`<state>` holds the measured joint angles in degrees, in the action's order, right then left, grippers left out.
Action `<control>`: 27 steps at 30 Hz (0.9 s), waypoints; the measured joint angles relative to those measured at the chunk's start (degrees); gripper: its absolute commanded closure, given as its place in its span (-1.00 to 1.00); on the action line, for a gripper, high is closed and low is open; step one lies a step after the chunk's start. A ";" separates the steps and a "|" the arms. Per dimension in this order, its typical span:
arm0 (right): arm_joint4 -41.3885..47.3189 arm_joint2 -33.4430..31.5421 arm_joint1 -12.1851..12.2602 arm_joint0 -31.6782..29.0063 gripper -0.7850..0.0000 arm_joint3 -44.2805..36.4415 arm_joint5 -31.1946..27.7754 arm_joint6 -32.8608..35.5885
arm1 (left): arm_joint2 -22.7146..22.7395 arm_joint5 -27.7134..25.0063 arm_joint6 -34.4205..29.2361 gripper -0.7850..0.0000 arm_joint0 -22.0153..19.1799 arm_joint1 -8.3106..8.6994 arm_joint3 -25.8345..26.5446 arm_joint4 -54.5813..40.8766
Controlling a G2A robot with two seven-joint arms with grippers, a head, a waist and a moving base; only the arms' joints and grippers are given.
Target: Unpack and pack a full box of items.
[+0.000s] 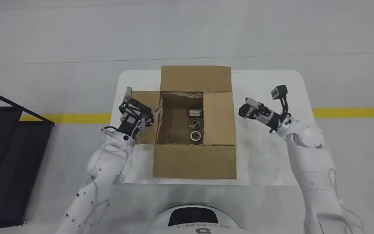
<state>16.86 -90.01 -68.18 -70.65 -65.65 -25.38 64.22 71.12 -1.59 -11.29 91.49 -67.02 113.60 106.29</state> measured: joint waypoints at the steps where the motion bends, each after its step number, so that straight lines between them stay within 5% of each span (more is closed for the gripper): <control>1: 0.00 0.33 0.02 0.43 -1.00 0.80 -0.39 -0.03 | -2.62 -0.87 -2.25 -1.00 -1.40 -0.25 -1.21 3.29; 6: 0.66 0.92 0.24 0.63 -1.00 2.02 -1.39 0.46 | -11.27 -3.29 -8.94 -1.00 -6.99 -1.58 -7.69 11.27; 13: 1.51 2.26 0.44 0.36 -1.00 2.98 -1.14 0.47 | -19.74 -2.97 -9.36 -1.00 -12.50 -3.93 -15.56 10.77; 20: 3.30 3.33 0.60 0.02 -1.00 3.99 -1.40 1.23 | -24.78 0.88 -6.95 -1.00 -16.23 -6.25 -19.82 8.06; 27: 9.76 3.32 0.78 -0.40 -1.00 5.80 -2.92 5.51 | -26.24 6.20 -1.54 -1.00 -18.00 -8.31 -18.75 -0.35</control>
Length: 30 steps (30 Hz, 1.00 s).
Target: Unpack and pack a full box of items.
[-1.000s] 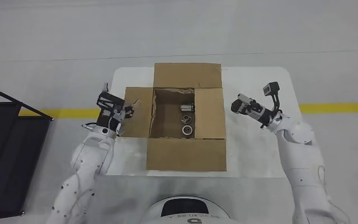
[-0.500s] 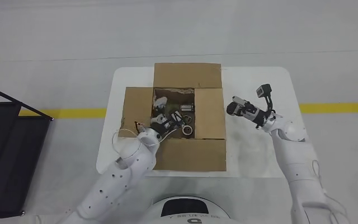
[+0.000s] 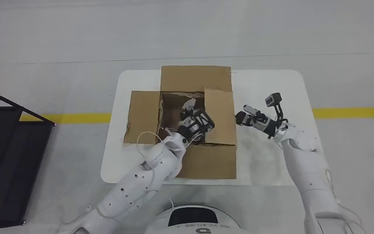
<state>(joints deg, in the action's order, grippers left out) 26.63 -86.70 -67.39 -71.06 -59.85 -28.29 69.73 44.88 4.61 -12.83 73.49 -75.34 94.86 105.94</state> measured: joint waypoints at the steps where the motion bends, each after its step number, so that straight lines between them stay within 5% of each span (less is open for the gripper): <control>1: 1.33 -0.10 0.05 -0.07 -1.00 0.31 -0.21 1.04 | -0.06 1.08 1.41 -1.00 -0.16 -0.26 0.31 -0.94; 9: 10.23 -2.54 0.80 -2.38 -1.00 -1.05 -0.82 5.51 | -3.44 4.14 7.78 -1.00 -2.54 -2.31 -0.51 -2.67; 20: 24.61 -25.67 3.54 -27.46 -1.00 -23.42 -5.52 0.77 | -11.26 7.10 6.70 -1.00 -9.59 -7.46 -9.21 -4.21; 25: 27.13 -30.39 2.79 -36.09 -1.00 -31.28 -7.36 -1.08 | -14.35 6.95 3.04 -1.00 -12.67 -9.99 -13.95 -3.76; 30: 25.94 -31.21 2.36 -37.98 -1.00 -34.71 -7.58 -1.29 | -15.78 8.95 1.95 -1.00 -14.45 -12.39 -18.54 -5.47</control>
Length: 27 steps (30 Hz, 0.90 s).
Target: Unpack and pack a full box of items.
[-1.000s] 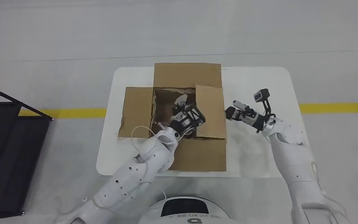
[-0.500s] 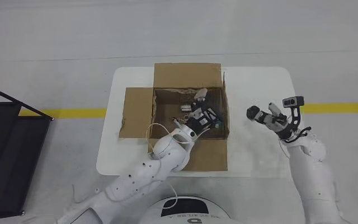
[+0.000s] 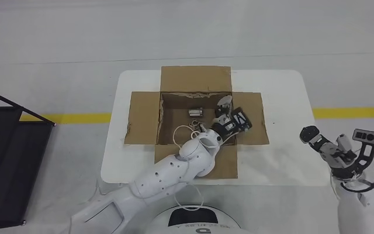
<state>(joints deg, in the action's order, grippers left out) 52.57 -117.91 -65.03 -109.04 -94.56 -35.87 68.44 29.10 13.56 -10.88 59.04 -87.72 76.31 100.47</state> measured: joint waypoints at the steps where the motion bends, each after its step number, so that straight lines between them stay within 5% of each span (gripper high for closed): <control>1: -0.65 -0.08 -0.02 0.00 -1.00 -0.78 0.20 0.20 | -0.20 0.47 0.52 -1.00 -0.24 -0.49 -0.95 -0.31; 6: -3.07 0.49 0.25 1.81 -1.00 -2.63 2.00 2.00 | 1.12 2.91 4.96 -1.00 1.05 -1.19 1.89 -1.96; 12: -6.88 3.55 1.19 8.27 -1.00 -3.56 6.35 6.34 | 10.00 1.87 7.64 -1.00 8.60 2.01 16.73 -0.49; 19: -15.57 9.53 2.29 16.62 -1.00 -4.56 9.11 9.00 | 30.79 -4.66 11.16 -1.00 27.46 7.91 37.56 3.35; 27: -29.60 20.06 2.41 24.78 -1.00 -6.72 15.00 3.46 | 53.75 -10.45 20.13 -1.00 43.91 10.63 40.54 -9.35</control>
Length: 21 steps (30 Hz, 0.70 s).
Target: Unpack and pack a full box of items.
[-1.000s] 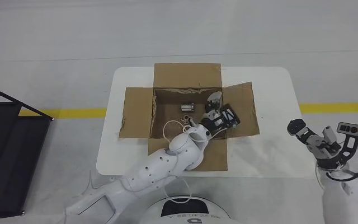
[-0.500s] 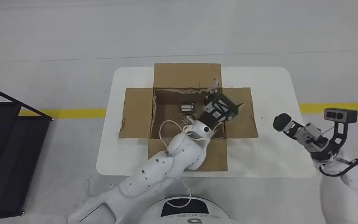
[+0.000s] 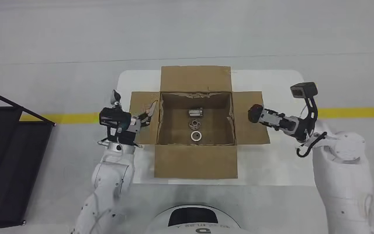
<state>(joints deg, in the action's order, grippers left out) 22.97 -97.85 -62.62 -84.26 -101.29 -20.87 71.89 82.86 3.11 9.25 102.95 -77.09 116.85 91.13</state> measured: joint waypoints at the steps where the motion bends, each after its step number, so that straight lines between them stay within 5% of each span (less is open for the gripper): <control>1: -2.07 1.08 0.03 0.56 -1.00 -0.05 1.66 -0.37 | 2.80 -1.73 0.98 -1.00 1.35 0.23 -0.59 -2.36; 11: -2.76 1.83 0.12 0.73 -1.00 -1.13 2.03 -0.40 | 5.33 -2.49 0.69 -1.00 1.60 0.30 -2.63 -5.90; 17: -24.18 12.59 -0.26 1.78 -1.00 -13.01 9.71 -9.37 | 11.13 -0.92 1.54 -1.00 0.64 0.48 -6.05 -11.06; 21: -34.79 21.35 -1.04 5.65 -1.00 -12.22 17.01 -15.15 | 13.45 -2.09 1.09 -1.00 0.24 0.67 -6.98 -12.56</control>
<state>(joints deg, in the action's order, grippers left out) -11.82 -76.50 -63.66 -78.61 -113.50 -3.86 56.74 96.31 1.02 10.35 103.19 -76.42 109.87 78.57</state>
